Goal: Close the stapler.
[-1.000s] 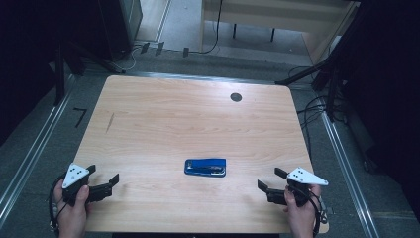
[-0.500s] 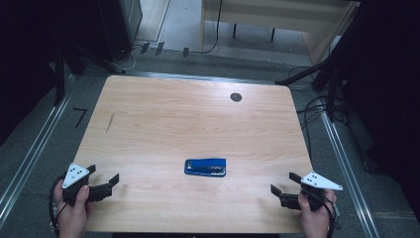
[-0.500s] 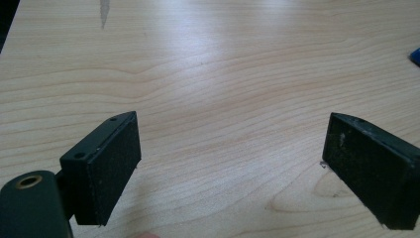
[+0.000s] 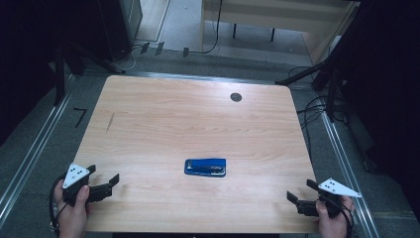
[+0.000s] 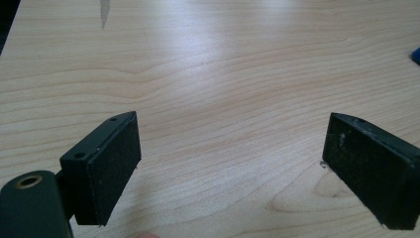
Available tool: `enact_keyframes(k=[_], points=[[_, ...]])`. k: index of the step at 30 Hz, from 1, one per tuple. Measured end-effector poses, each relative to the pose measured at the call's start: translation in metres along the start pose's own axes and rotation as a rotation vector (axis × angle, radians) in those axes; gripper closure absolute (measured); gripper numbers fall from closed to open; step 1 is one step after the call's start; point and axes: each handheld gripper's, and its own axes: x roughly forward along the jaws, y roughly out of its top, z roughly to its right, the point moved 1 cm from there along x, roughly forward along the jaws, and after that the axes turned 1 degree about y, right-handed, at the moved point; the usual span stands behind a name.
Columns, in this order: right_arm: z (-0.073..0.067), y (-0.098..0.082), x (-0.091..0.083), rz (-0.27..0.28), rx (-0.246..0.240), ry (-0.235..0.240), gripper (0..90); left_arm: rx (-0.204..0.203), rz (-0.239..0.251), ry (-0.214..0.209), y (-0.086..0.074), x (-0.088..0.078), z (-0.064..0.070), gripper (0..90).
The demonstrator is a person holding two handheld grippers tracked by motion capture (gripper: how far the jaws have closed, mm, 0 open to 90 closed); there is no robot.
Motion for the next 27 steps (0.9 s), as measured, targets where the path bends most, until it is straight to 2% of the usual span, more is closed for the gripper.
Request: enact_keyframes(k=[5,9,14,19,27], points=[[0.012,-0.007,-0.007,0.005,0.039,-0.014,1.7,0.003,-0.001,0.001,0.0,0.0,0.0,8.5],[0.02,-0.009,-0.009,0.038,0.058,-0.017,1.7,0.002,-0.001,0.001,0.0,0.0,0.0,8.5],[0.025,-0.012,-0.009,0.062,0.062,-0.028,1.7,0.003,-0.002,0.0,0.0,0.0,0.0,8.5],[0.03,-0.015,-0.009,0.089,0.091,-0.017,1.8,0.005,-0.003,0.0,0.0,0.0,0.0,8.5],[0.031,-0.015,-0.009,0.086,0.098,-0.023,1.8,0.003,-0.006,-0.005,0.001,0.002,0.001,8.5]])
